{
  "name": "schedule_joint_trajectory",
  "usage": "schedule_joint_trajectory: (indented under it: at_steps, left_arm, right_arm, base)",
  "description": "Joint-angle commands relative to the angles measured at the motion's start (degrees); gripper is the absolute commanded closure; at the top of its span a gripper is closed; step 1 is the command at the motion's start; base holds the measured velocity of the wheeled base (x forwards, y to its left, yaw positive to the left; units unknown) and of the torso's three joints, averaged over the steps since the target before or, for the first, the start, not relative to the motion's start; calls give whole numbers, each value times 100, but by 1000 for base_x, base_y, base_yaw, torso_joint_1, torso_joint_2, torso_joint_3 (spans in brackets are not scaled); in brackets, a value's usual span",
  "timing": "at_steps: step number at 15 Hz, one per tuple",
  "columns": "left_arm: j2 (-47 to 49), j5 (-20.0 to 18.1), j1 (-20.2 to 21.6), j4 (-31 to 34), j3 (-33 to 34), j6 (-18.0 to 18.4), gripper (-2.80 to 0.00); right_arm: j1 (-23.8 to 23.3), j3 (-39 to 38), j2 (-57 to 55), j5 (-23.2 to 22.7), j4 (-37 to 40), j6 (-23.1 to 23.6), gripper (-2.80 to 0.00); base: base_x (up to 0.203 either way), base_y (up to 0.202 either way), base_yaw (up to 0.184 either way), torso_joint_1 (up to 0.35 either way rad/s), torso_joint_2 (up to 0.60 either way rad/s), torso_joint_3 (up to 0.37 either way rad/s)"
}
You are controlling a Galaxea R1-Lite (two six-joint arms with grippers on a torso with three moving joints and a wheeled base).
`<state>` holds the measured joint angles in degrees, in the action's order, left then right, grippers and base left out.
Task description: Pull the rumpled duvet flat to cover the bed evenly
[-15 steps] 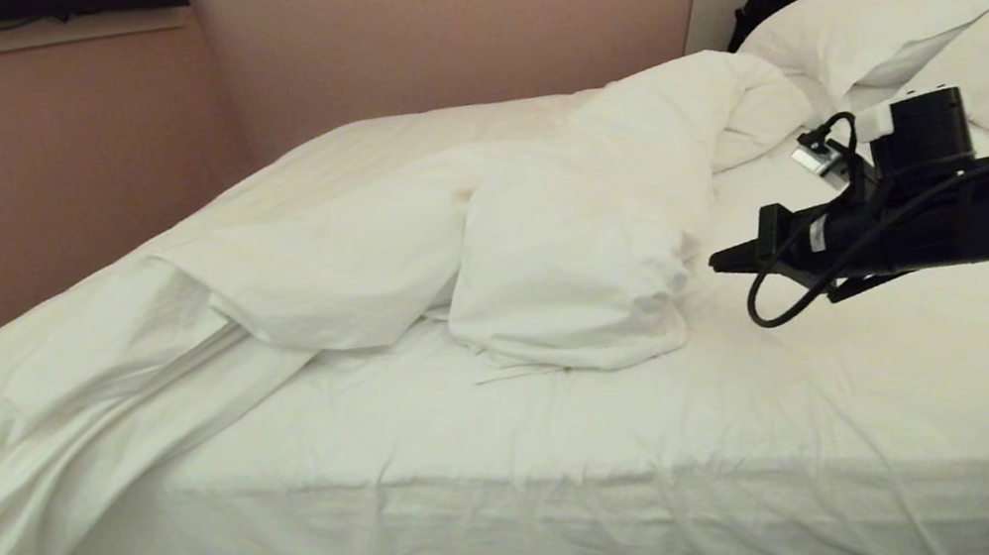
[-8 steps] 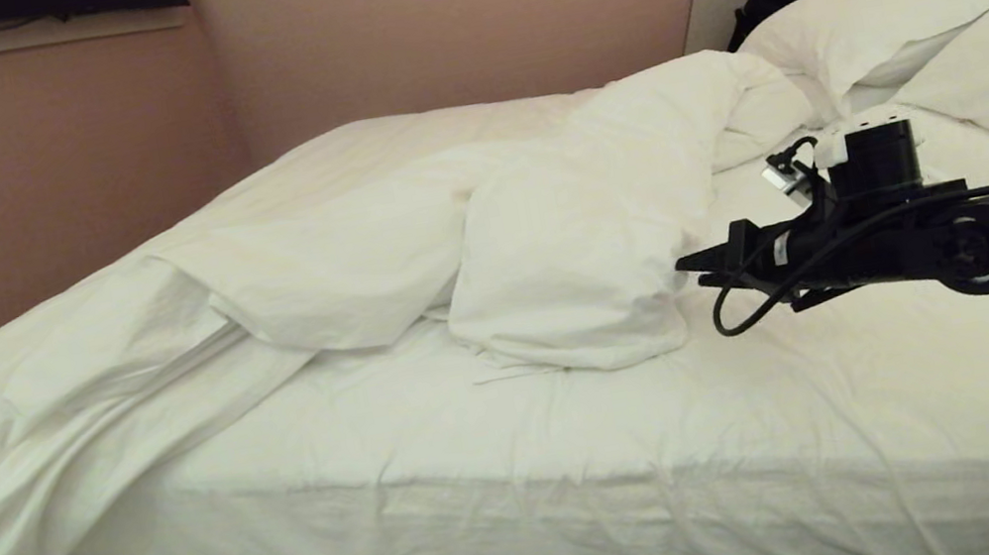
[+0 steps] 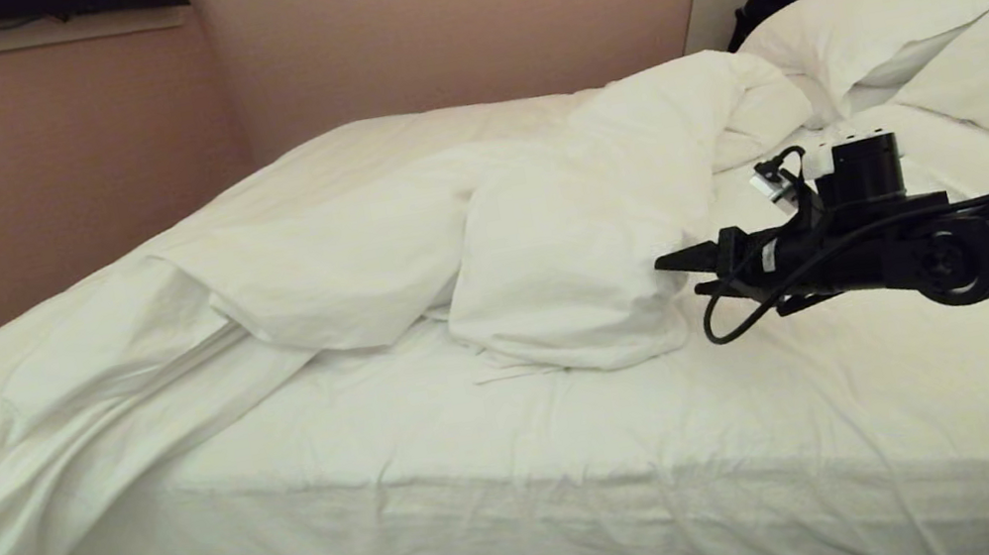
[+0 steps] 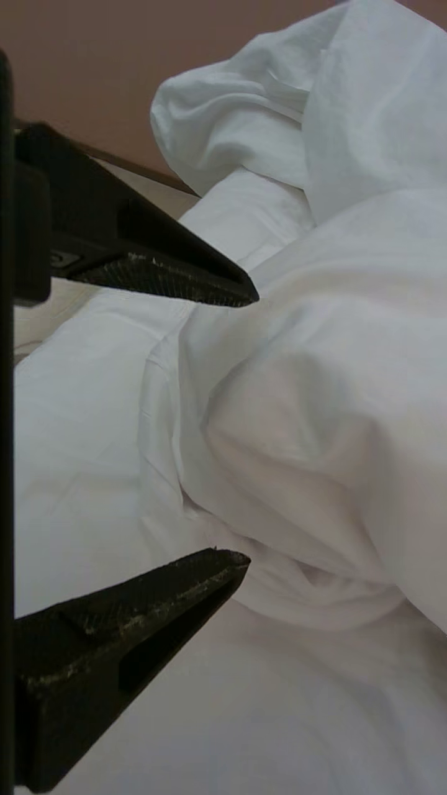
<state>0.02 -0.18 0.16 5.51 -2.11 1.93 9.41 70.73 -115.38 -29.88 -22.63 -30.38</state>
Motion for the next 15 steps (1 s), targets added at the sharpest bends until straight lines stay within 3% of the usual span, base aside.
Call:
schedule_joint_trajectory:
  at_steps: [1,12,15]
  left_arm:
    - [-2,0,2,3,0,1,0]
    - [-2,0,2,3,0,1,0]
    - [-2,0,2,3,0,1,0]
  right_arm:
    - [23,18,-75,-141,-77,-19,-280]
    - [307,382,-848,-39,-755,-30,-280]
    - [297,346,-822,235,-745,7,-280]
  base:
    - [0,0,0,0,0,0]
    - [0,0,0,0,0,0]
    - [0,0,0,0,0,0]
